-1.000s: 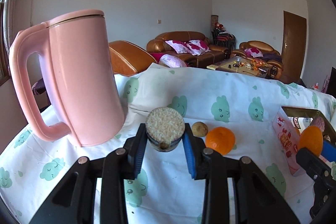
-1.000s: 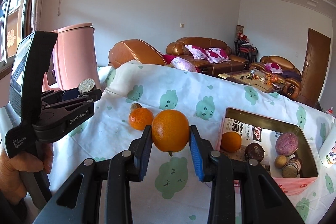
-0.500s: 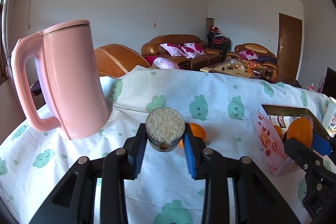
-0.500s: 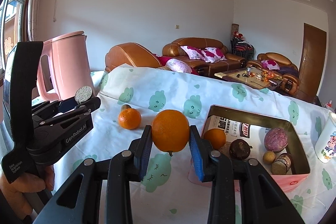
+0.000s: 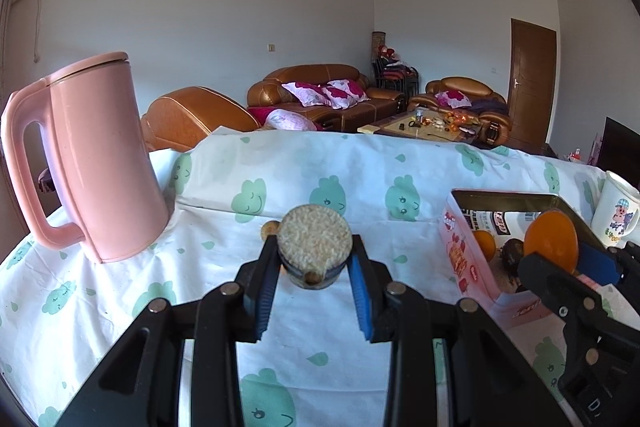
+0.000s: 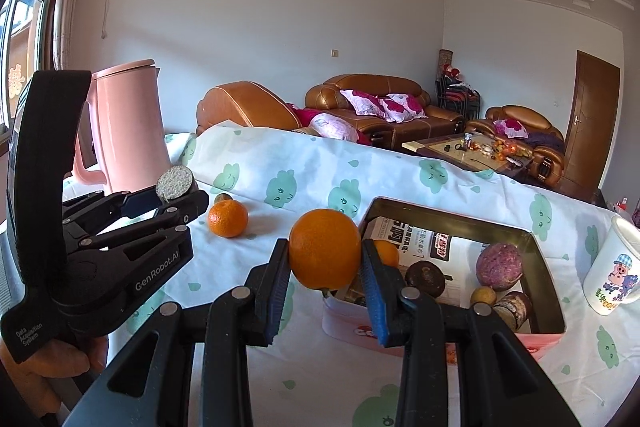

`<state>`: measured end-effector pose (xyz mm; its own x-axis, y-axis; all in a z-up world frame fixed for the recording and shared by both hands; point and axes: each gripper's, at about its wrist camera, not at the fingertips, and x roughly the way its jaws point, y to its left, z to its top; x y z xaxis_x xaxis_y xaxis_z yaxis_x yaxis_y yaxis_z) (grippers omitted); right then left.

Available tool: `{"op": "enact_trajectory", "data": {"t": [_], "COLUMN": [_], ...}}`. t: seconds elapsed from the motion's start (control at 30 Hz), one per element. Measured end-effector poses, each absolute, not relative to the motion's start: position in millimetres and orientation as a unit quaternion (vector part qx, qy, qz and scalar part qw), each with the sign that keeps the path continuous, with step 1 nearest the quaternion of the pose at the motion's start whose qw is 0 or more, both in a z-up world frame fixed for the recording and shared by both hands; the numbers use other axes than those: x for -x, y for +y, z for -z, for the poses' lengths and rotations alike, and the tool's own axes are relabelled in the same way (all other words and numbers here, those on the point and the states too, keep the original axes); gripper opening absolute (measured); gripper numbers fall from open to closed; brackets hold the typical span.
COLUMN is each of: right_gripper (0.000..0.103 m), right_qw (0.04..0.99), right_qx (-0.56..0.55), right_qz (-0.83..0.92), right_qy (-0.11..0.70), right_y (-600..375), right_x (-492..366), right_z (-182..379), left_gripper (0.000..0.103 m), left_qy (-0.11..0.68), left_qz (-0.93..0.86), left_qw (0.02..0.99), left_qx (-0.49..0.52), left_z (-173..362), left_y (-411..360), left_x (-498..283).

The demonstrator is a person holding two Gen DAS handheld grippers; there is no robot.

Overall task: Organize fruits
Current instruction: 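Carry the orange and jar over the pink tin and open both tools inside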

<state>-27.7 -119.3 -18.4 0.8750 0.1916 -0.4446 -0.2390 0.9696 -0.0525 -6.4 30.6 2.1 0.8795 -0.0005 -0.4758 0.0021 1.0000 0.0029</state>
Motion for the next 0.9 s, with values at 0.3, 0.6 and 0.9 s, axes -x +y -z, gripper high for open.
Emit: {"op": "enact_trajectory", "data": {"t": [0.3,0.6,0.9], "right_gripper": [0.037,0.037,0.037], "right_qw": [0.97,0.973,0.977], "right_qx": [0.045,0.045,0.035], "right_qz": [-0.092,-0.071,-0.032], "right_qy": [0.219,0.215,0.208], "right_y": [-154.6,-186.6,-225.5], "right_x": [30.0,33.7,32.0], "right_z": [13.6,10.7,6.2], "left_gripper": [0.035,0.035,0.035], "left_qy": [0.246,0.24,0.239], "left_qz": [0.032,0.059,0.094], "left_qw": [0.969,0.969,0.966], "left_qx": [-0.007,-0.024,-0.028], "left_z": [-2.7,-4.9,-6.1], "left_y": [-5.6,-42.4,-75.3], "left_x": [9.4,14.1,15.0]}}
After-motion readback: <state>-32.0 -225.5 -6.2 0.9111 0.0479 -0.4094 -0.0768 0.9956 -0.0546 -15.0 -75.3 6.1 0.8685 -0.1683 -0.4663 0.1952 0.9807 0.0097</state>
